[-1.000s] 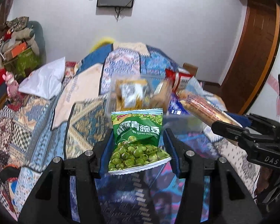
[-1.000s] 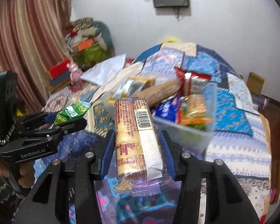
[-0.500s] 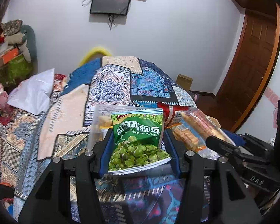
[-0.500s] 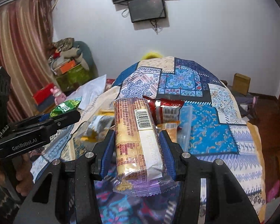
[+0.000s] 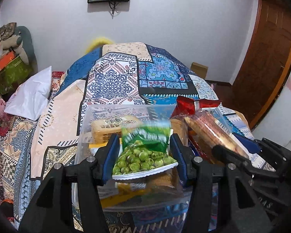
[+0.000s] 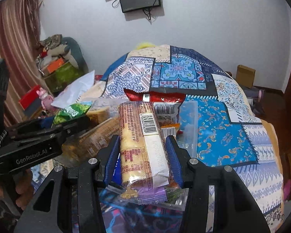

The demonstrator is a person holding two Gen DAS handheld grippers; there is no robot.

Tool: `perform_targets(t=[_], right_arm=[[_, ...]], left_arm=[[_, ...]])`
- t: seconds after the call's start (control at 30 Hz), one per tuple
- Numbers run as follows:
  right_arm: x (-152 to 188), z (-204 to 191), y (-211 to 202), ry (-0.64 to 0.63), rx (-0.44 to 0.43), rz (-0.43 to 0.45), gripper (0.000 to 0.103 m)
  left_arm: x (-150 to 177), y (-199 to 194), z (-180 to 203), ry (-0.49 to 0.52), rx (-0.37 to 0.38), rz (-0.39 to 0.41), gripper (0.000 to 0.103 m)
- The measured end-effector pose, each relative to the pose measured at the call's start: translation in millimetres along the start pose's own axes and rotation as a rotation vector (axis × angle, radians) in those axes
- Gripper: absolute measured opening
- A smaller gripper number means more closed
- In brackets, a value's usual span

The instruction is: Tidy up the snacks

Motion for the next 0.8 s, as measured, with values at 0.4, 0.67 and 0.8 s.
perform_targets(t=[0.4,0.67,0.8], right_arm=[[-5,-3,-33,-0.017,-0.012,0.003,0.051],[-15,-10,-100,-0.022,-0.034,0.107,0.052],[-18,-17,-134,-0.033,-0.045,0.156,0.055]], left_arm=[[-1,-50,10,0.004,0.03,0.061,0.062],[-3,-134,26,0.02,0.034,0.196,0.062],[3,-175,36,0.037,0.025,0.267,0.067]])
Point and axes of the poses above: each gripper's, at about its wrist camera, not at the fingertips, and y roughly the way its jaws point, z to its right, x to its underside, the point moved 7 cm from there along y, roughly the way its jaws point, and after that the axes turned 2 degrees about x, right-handed, at the moved point
